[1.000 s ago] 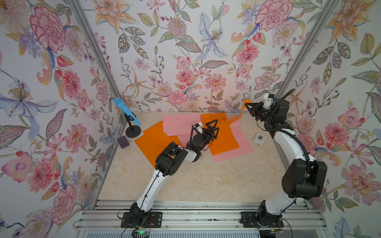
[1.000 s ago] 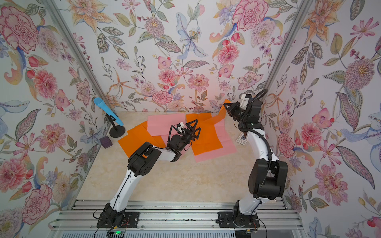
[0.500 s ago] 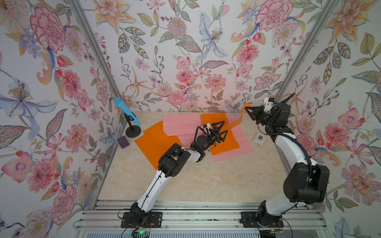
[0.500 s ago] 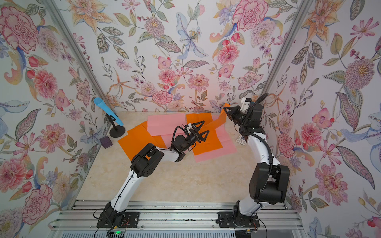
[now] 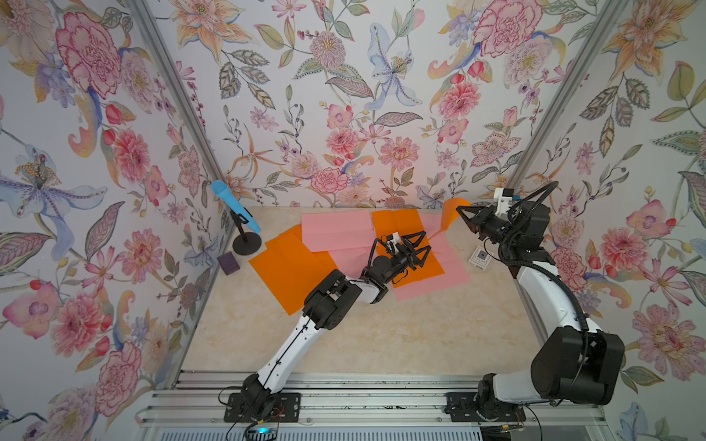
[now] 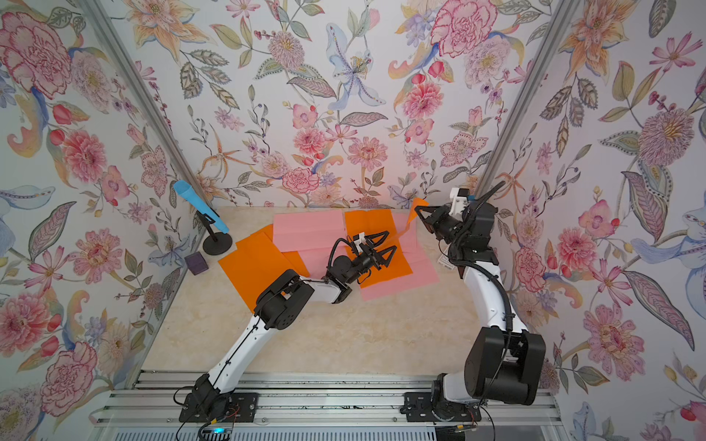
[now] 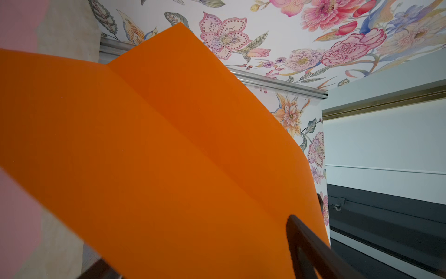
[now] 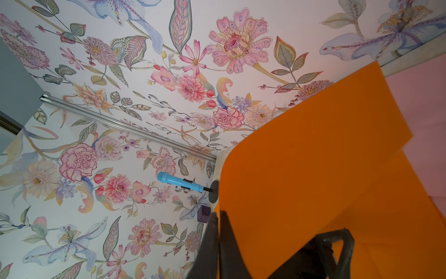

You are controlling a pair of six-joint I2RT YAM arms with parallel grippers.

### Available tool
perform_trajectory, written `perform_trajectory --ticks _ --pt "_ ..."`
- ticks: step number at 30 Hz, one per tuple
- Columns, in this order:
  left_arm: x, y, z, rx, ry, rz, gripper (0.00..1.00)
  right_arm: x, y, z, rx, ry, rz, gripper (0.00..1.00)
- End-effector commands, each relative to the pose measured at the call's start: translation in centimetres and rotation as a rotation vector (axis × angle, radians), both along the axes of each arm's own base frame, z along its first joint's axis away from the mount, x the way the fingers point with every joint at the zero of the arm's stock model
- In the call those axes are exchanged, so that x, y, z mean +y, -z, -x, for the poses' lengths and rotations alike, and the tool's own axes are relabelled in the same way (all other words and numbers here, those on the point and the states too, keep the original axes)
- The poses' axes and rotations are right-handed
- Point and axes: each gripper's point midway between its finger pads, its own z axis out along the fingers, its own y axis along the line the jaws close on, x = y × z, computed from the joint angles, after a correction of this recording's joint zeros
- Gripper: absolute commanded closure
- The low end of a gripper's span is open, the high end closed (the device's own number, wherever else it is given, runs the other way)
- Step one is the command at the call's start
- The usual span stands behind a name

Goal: Sort the scattered colored papers by color
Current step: Pick up the colored paper.

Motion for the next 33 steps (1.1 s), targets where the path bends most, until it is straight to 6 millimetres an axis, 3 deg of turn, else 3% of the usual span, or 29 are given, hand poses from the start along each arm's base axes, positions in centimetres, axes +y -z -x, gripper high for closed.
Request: perform_trajectory --ticks 1,6,15,22,28,33 --pt "0.7 -1.7 0.3 0.095 0.089 0.172 0.26 -0.5 -1.1 1.6 -0.037 -0.008 0.015 0.92" --pt "1.1 -2.1 0.3 0.077 0.09 0.2 0.49 -0.8 -0.4 2.7 -0.02 -0.009 0.025 0.91" --pt "3.2 -2.8 -0.3 0.045 0.058 0.199 0.53 -0.8 1.6 5.0 0.018 -0.009 0.058 0.87" --pt "3.9 -3.2 -0.7 -0.012 0.065 0.108 0.7 -0.8 2.9 6.6 0.04 -0.009 0.095 0.85" --pt "4.0 -2.0 -0.1 -0.048 0.095 -0.055 0.73 -0.8 3.7 7.3 0.049 -0.014 0.123 0.82" --pt "3.9 -0.2 0.8 -0.083 0.151 -0.244 0.83 -0.8 4.3 7.6 0.06 -0.014 0.127 0.81"
